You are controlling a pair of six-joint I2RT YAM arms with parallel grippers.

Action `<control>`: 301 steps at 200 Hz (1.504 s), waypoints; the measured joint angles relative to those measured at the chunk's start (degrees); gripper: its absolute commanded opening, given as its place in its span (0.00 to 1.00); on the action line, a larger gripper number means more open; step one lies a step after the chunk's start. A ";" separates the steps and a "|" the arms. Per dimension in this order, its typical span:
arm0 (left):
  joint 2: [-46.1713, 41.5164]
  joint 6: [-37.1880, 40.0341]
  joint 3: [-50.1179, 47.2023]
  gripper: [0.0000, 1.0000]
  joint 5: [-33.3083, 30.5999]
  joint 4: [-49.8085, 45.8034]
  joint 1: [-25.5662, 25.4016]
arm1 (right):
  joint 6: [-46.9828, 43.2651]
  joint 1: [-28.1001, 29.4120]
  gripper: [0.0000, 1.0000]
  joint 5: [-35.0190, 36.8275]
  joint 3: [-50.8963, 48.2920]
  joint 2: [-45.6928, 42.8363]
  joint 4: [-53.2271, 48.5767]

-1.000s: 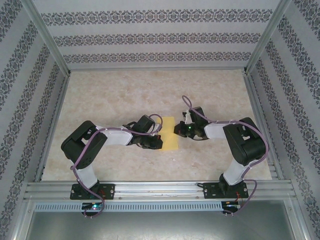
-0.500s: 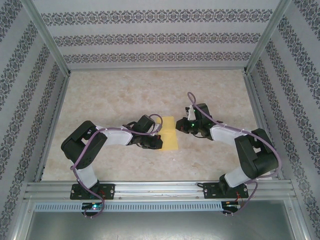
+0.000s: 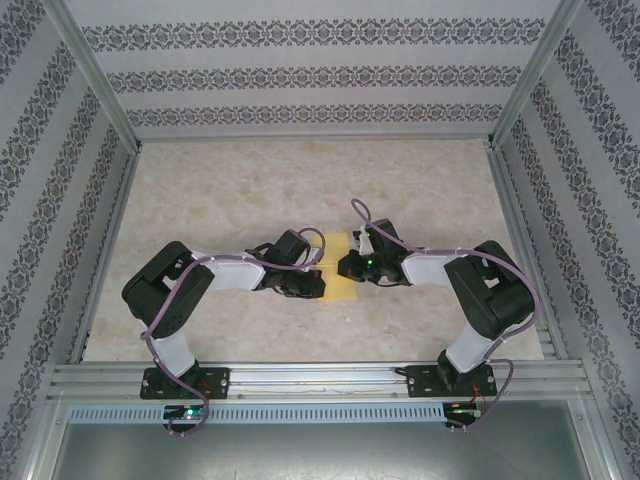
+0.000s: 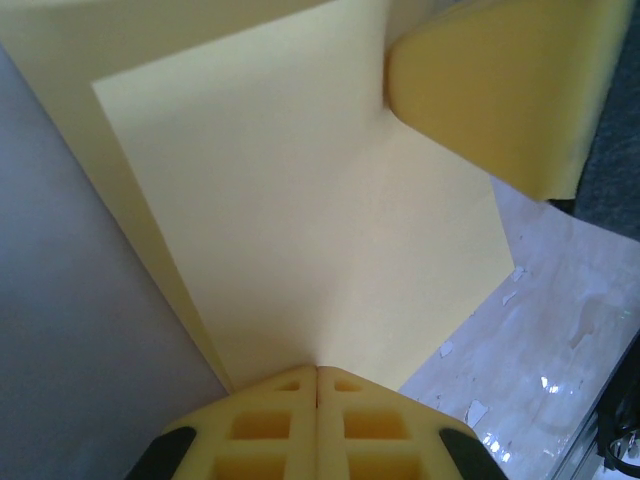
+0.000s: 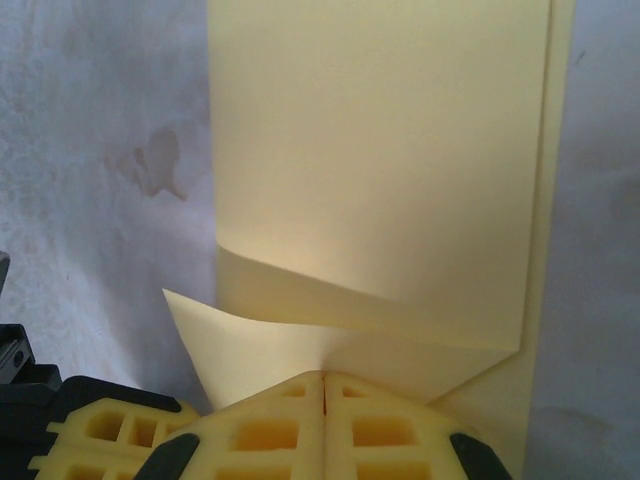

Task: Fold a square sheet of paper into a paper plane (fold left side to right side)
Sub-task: Fold the triangle a second time at the center of the table.

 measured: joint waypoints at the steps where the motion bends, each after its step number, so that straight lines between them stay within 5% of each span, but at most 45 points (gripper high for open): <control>1: 0.00 -0.02 0.00 0.02 0.00 0.00 0.00 | 0.00 -0.02 0.00 0.00 0.02 0.02 0.00; 98: -1.07 0.17 2.56 0.10 -0.59 -3.10 0.02 | -1.57 -1.51 0.00 1.44 0.52 0.96 -1.79; 301: 4.31 0.63 7.56 0.06 3.93 -2.71 0.17 | -1.75 -1.51 0.00 0.39 1.57 2.54 -1.27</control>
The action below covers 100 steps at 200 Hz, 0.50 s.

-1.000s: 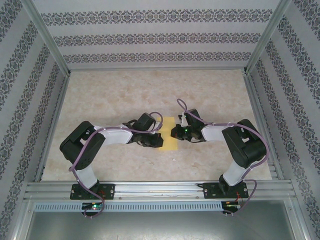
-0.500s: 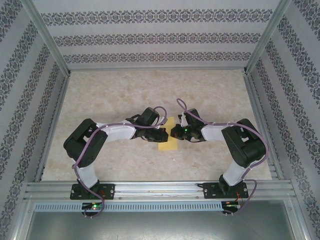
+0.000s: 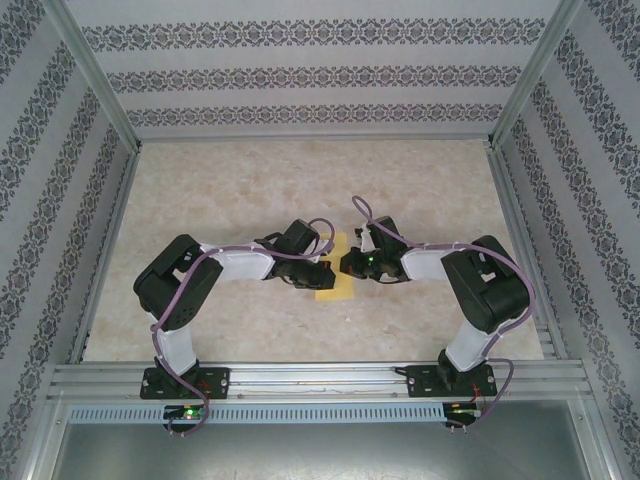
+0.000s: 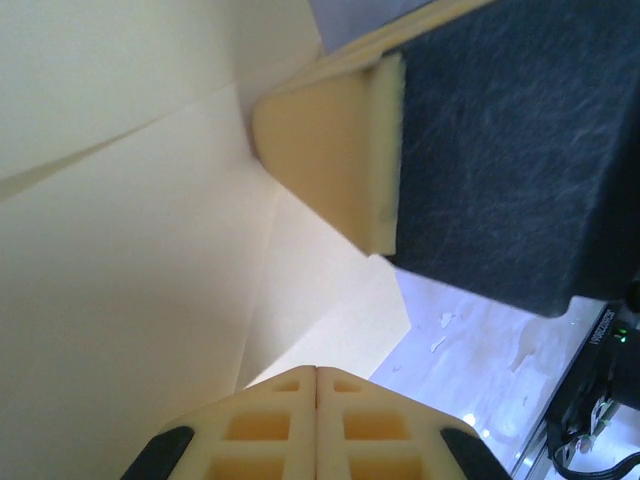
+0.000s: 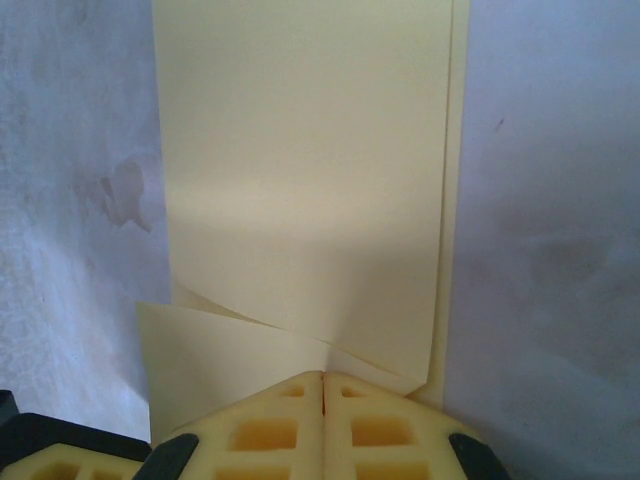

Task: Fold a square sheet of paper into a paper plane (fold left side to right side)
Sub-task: Fold the triangle a second time at the center of the table.

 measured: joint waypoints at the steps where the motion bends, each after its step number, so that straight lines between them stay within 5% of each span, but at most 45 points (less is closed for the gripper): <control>1: 0.00 0.00 -0.02 0.06 0.02 0.00 0.00 | 0.00 0.00 0.00 0.00 0.00 0.00 0.00; 100: -0.02 -0.09 -3.28 0.06 0.90 1.88 0.00 | -0.02 0.00 0.00 -0.22 0.63 0.52 -0.31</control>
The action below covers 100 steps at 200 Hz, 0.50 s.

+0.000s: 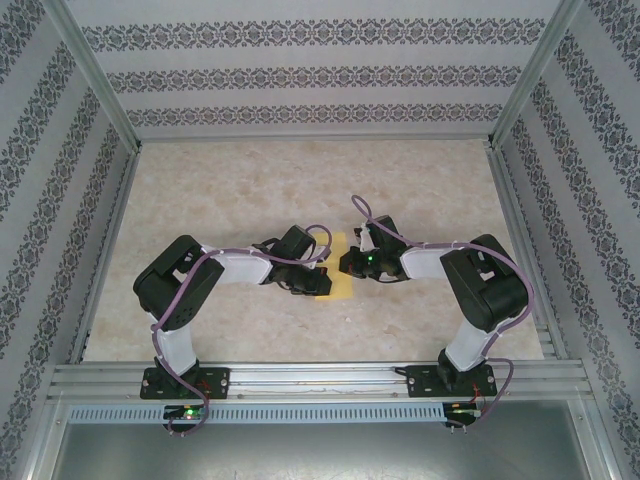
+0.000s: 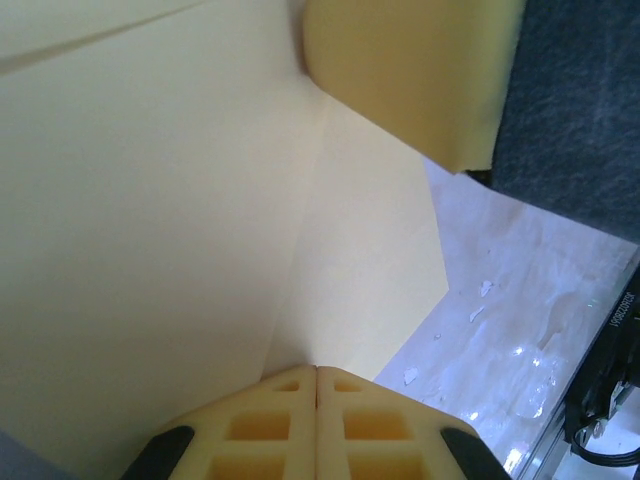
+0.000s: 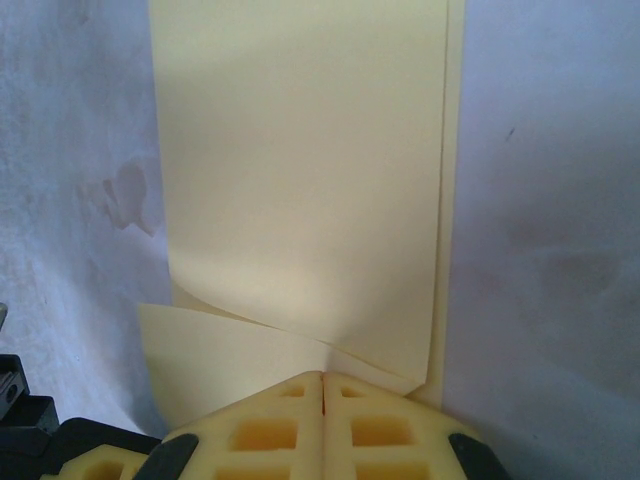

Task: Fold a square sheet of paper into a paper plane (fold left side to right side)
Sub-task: Fold the triangle a second time at the center of the table.

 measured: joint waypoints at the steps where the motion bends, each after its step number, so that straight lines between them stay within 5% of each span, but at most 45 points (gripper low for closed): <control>1: 0.00 0.00 -0.02 0.06 0.00 0.02 0.00 | 0.00 0.00 0.00 -0.02 0.00 0.00 0.02; 100: -1.99 -1.22 -3.80 0.06 0.42 3.52 -0.02 | -0.20 -0.74 0.00 -0.74 0.37 0.35 -0.61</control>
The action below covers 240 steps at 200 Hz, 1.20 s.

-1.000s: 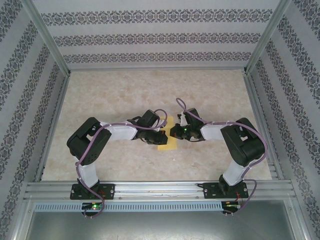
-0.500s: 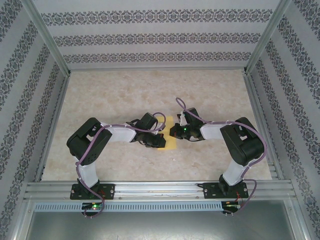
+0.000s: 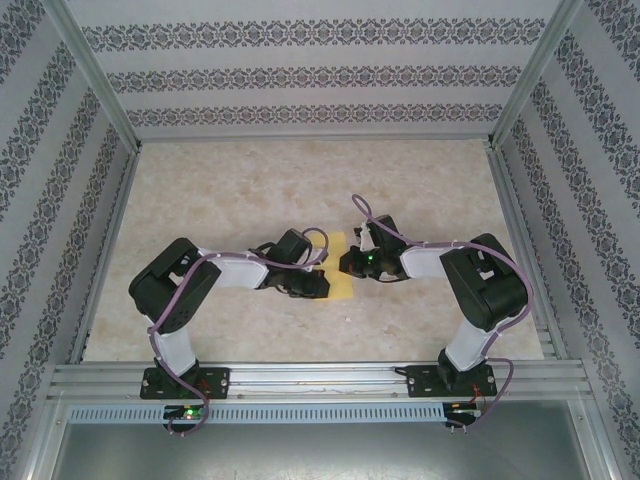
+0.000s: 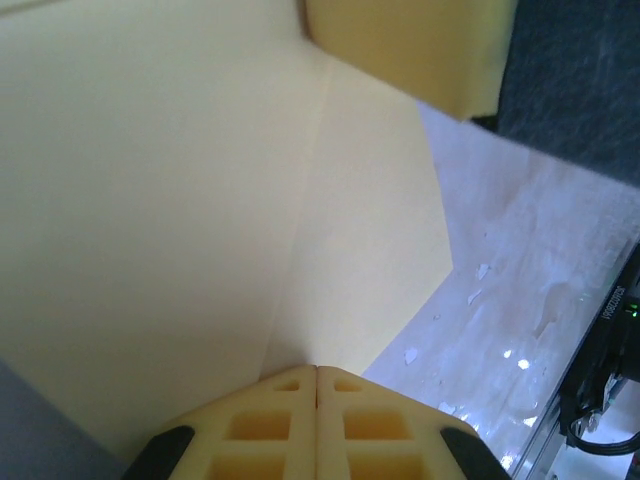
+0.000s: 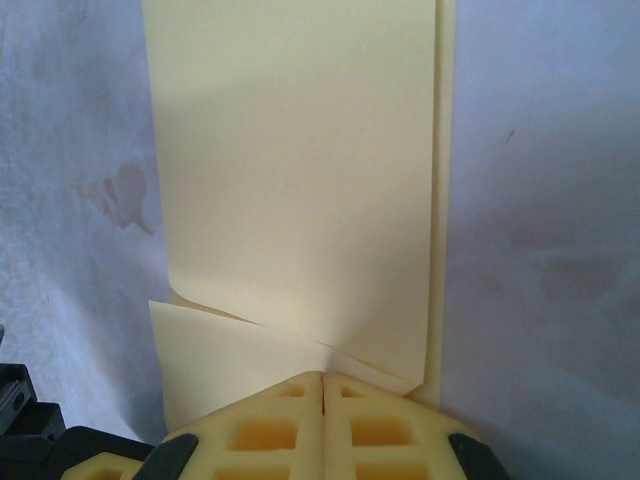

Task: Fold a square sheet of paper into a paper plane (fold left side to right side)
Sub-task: Fold the triangle a second time at the center of the table.

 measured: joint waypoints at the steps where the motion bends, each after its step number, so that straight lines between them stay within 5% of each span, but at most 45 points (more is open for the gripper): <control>1: -0.07 0.00 -0.07 0.06 0.00 0.00 0.00 | 0.00 0.00 0.00 0.00 0.00 0.02 0.00; 135: -7.89 -0.87 -2.32 0.06 -0.92 -3.02 0.02 | 0.00 0.00 0.00 -0.15 0.00 0.02 0.00; 240: -1.70 0.90 2.16 0.00 -6.16 -6.08 1.11 | 0.02 0.44 0.00 0.04 0.20 -0.31 -0.44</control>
